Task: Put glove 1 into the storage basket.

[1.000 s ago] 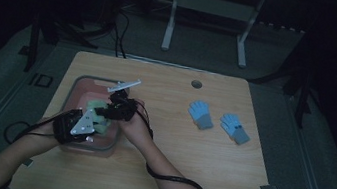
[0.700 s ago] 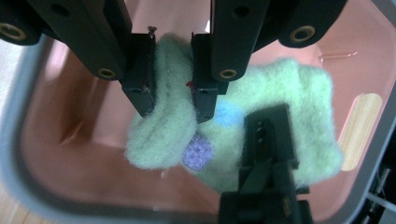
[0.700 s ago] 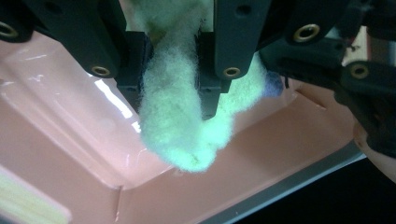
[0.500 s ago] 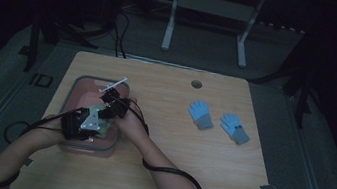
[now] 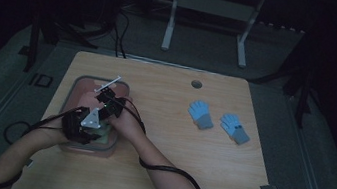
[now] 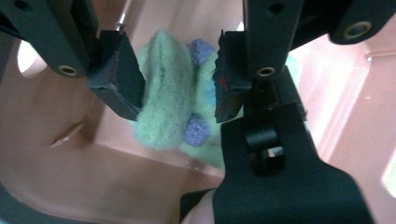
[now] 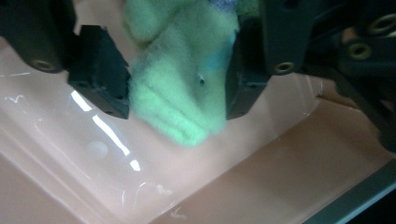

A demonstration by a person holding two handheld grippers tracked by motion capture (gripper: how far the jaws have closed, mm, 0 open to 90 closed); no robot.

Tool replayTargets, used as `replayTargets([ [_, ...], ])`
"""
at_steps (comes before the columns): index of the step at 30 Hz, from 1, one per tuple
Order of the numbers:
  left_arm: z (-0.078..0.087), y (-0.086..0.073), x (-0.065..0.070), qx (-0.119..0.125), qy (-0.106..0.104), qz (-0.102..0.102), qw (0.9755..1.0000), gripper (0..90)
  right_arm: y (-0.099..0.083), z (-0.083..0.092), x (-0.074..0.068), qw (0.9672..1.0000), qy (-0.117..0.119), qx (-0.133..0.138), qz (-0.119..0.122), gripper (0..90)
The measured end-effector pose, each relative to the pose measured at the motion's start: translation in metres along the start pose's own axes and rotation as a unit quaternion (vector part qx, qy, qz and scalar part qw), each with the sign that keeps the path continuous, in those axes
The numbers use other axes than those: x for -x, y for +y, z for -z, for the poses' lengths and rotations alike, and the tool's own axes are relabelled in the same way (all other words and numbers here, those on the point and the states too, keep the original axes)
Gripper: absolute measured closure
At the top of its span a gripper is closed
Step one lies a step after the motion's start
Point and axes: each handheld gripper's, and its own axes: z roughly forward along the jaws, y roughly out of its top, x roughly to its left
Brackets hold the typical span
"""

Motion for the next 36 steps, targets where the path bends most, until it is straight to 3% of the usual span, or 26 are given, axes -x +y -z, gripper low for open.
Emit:
replayTargets([
  [7, 0.019, 0.001, 0.002, 0.023, 0.022, 0.024, 0.9992, 44.3, 0.004, 0.018, 0.004, 0.9997, -0.008, 0.022, -0.005, 26.8],
  [13, 0.035, 0.005, 0.003, 0.047, 0.027, 0.051, 0.9973, 44.3, 0.005, 0.046, 0.006, 0.9982, 0.014, 0.057, -0.010, 20.8],
  [18, 0.039, 0.016, 0.008, 0.057, 0.012, 0.059, 0.9965, 44.5, 0.000, 0.065, 0.005, 0.9972, 0.012, 0.073, -0.005, 20.1],
  [23, 0.037, 0.028, 0.016, 0.059, -0.005, 0.051, 0.9969, 45.8, -0.014, 0.079, 0.007, 0.9969, 0.006, 0.078, -0.004, 19.9],
  [30, 0.032, 0.047, 0.027, 0.069, -0.011, 0.040, 0.9967, 45.7, -0.036, 0.095, 0.018, 0.9965, -0.005, 0.082, -0.011, 20.0],
  [36, 0.023, 0.058, 0.035, 0.080, -0.031, 0.055, 0.9948, 47.1, -0.057, 0.112, 0.029, 0.9957, -0.020, 0.089, -0.016, 19.9],
])
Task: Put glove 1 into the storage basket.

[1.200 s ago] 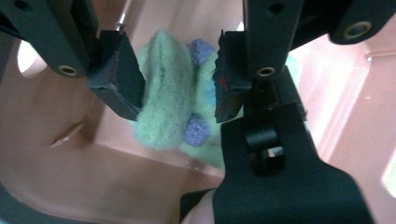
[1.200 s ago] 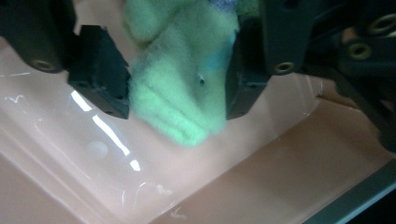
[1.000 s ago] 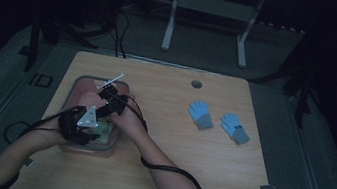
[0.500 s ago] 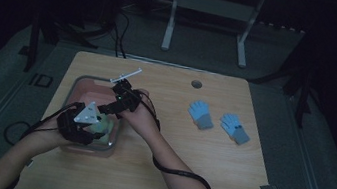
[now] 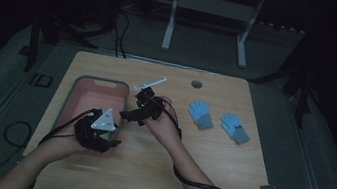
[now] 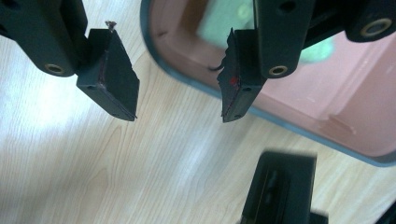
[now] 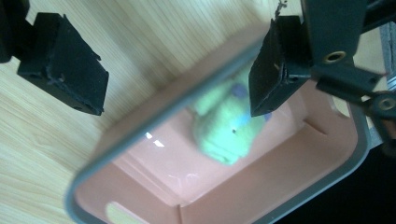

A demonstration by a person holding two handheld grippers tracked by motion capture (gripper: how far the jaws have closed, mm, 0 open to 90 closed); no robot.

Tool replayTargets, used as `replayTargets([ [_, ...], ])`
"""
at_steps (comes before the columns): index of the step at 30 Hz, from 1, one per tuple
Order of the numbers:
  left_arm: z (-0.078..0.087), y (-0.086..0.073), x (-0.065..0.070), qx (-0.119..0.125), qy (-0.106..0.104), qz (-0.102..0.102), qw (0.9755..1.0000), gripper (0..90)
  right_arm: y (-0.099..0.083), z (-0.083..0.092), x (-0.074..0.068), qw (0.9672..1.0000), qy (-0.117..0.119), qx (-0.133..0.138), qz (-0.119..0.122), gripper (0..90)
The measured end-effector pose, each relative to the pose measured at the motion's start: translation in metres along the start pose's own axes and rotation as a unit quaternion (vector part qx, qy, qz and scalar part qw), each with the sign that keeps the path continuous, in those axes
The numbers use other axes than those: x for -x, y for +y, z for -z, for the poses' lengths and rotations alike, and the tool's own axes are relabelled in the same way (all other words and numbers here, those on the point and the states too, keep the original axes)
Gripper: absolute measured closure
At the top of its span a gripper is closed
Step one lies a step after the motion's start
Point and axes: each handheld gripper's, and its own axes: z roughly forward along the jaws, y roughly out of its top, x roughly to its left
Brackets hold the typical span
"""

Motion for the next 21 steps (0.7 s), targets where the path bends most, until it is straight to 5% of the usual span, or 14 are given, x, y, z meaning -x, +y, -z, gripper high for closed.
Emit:
replayTargets([
  [4, -0.009, 0.004, 0.006, 0.002, -0.008, 0.006, 0.9999, 46.2, -0.009, 0.011, 0.007, 0.9999, -0.012, 0.007, -0.001, 19.8],
  [8, -0.017, 0.008, 0.009, 0.002, -0.015, 0.009, 0.9999, 32.2, -0.027, 0.025, 0.024, 0.9996, -0.018, 0.014, -0.017, 18.2],
  [16, -0.036, 0.018, 0.019, -0.011, -0.044, 0.020, 0.9988, 6.0, -0.054, 0.034, 0.034, 0.9994, -0.026, 0.005, -0.021, 16.1],
  [21, -0.044, 0.024, 0.023, -0.003, -0.052, 0.019, 0.9985, 3.5, -0.064, 0.036, 0.037, 0.9993, -0.026, 0.003, -0.025, 15.7],
])
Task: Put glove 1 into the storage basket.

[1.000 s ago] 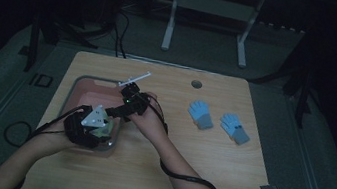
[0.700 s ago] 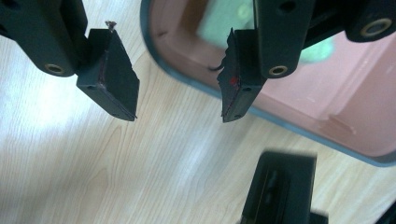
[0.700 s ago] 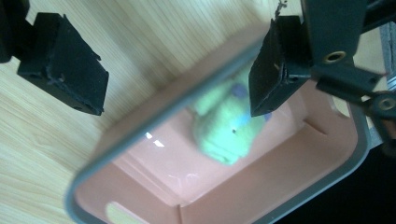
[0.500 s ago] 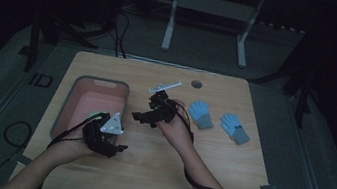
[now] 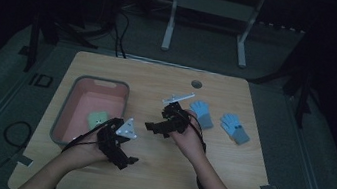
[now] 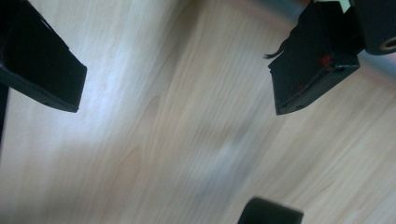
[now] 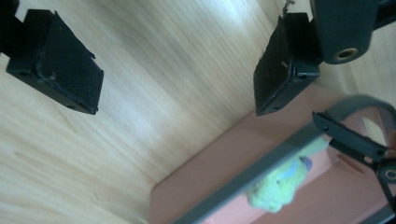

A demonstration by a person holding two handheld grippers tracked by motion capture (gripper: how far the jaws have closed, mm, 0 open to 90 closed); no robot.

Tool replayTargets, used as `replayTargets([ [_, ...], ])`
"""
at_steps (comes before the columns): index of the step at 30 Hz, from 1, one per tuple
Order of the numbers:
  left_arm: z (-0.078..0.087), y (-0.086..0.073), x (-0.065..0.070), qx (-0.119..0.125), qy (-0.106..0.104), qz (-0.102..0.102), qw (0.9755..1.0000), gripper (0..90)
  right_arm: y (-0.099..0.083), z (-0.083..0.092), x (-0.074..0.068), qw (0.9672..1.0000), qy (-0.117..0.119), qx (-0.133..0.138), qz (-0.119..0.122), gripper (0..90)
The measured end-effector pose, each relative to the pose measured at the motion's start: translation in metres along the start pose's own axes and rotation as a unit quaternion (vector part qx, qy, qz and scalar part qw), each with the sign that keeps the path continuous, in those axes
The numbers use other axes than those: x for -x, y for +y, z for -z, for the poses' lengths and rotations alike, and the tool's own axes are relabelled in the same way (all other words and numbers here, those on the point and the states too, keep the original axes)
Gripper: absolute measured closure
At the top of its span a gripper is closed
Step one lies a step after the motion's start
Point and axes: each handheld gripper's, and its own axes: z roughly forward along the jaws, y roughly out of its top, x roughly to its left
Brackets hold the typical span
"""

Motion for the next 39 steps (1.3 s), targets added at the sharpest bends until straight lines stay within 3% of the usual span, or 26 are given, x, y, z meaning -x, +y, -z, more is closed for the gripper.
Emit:
replayTargets([
  [3, -0.006, 0.005, 0.006, 0.029, -0.001, 0.004, 0.9996, 3.6, -0.014, 0.003, 0.004, 1.0000, -0.007, 0.000, 0.004, 15.4],
  [10, -0.021, 0.009, 0.021, 0.049, -0.011, -0.018, 0.9986, 3.6, -0.036, 0.013, 0.017, 0.9997, -0.025, 0.007, 0.004, 14.6],
  [13, -0.031, 0.010, 0.027, 0.044, -0.019, -0.022, 0.9986, 3.6, -0.044, 0.016, 0.023, 0.9990, -0.043, 0.006, 0.003, 14.4],
  [19, -0.051, 0.002, 0.032, 0.043, -0.036, -0.023, 0.9982, 3.6, -0.058, 0.019, 0.032, 0.9990, -0.045, 0.007, 0.000, 13.9],
  [23, -0.062, -0.005, 0.036, 0.052, -0.040, -0.012, 0.9978, 3.6, -0.070, 0.022, 0.036, 0.9982, -0.057, 0.013, 0.008, 13.2],
  [25, -0.066, -0.008, 0.038, 0.048, -0.041, -0.018, 0.9978, 3.6, -0.073, 0.022, 0.037, 0.9983, -0.056, 0.015, 0.012, 12.9],
  [30, -0.073, -0.014, 0.041, 0.066, -0.055, -0.013, 0.9962, 3.6, -0.089, 0.024, 0.038, 0.9985, -0.048, 0.019, 0.017, 12.5],
  [32, -0.075, -0.017, 0.041, 0.063, -0.048, -0.011, 0.9967, 3.6, -0.095, 0.026, 0.039, 0.9988, -0.040, 0.022, 0.020, 12.5],
  [34, -0.076, -0.019, 0.042, 0.049, -0.033, -0.024, 0.9980, 3.6, -0.099, 0.028, 0.038, 0.9988, -0.044, 0.017, 0.016, 12.9],
  [36, -0.077, -0.021, 0.042, 0.047, -0.032, -0.023, 0.9981, 3.6, -0.102, 0.029, 0.039, 0.9990, -0.040, 0.018, 0.013, 13.0],
  [39, -0.081, -0.028, 0.044, 0.042, -0.023, -0.021, 0.9986, 3.6, -0.110, 0.033, 0.044, 0.9990, -0.037, 0.023, -0.005, 11.8],
])
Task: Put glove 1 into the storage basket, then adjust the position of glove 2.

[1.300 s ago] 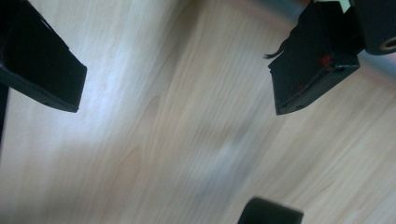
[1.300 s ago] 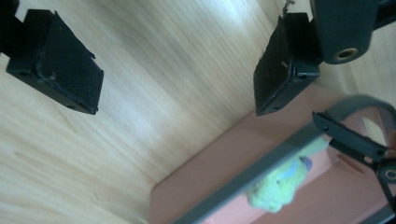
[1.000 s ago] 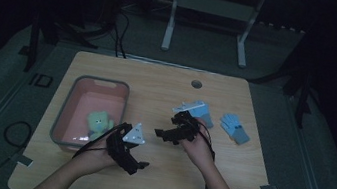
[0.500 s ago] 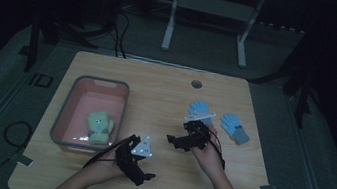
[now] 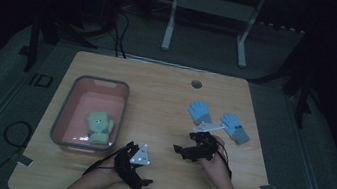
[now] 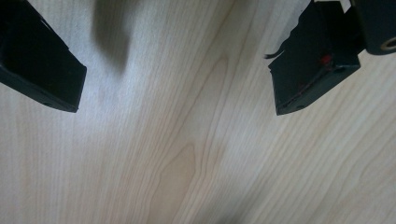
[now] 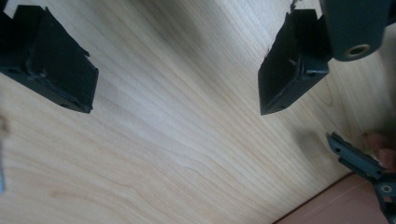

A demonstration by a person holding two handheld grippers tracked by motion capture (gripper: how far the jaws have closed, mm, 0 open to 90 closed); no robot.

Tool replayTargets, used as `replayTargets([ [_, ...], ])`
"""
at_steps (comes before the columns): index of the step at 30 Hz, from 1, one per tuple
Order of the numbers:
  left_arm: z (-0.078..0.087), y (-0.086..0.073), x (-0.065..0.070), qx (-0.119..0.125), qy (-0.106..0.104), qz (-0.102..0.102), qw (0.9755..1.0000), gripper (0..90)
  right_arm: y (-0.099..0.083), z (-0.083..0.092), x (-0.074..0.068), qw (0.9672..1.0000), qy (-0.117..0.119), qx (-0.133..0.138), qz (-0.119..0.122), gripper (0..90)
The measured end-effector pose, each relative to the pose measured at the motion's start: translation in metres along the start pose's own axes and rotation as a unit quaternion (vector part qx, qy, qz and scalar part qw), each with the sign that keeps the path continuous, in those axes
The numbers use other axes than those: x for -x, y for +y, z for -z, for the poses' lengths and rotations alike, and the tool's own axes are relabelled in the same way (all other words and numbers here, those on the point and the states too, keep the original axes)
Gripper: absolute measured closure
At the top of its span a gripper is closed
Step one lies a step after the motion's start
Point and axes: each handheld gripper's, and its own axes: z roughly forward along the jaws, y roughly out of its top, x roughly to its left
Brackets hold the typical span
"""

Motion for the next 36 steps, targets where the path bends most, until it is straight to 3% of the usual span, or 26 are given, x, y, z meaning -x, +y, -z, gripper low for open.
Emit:
replayTargets([
  [5, 0.001, -0.004, 0.001, 0.008, 0.001, 0.007, 0.9999, 3.6, -0.004, 0.000, 0.004, 0.9998, -0.017, 0.003, -0.008, 11.0],
  [9, 0.001, -0.006, 0.000, 0.012, 0.001, 0.014, 0.9998, 3.6, -0.006, 0.001, 0.006, 0.9998, -0.016, 0.009, -0.003, 11.0],
  [13, 0.001, -0.006, -0.001, 0.011, -0.001, 0.016, 0.9998, 3.6, -0.008, 0.005, 0.008, 0.9992, -0.032, 0.019, 0.014, 17.3],
  [21, 0.001, -0.006, -0.002, 0.015, -0.003, 0.019, 0.9997, 3.6, -0.004, 0.017, 0.021, 0.9986, -0.038, 0.037, 0.008, 29.4],
  [28, 0.000, -0.006, -0.002, 0.017, -0.007, 0.022, 0.9996, 3.6, 0.008, 0.029, 0.041, 0.9969, -0.068, 0.039, 0.008, 35.1],
  [30, 0.000, -0.007, -0.002, 0.016, -0.007, 0.023, 0.9996, 3.6, 0.011, 0.030, 0.046, 0.9967, -0.070, 0.041, 0.000, 39.7],
  [36, 0.000, -0.007, -0.002, 0.012, -0.008, 0.021, 0.9997, 3.6, 0.016, 0.026, 0.063, 0.9955, -0.088, 0.032, -0.010, 41.4],
])
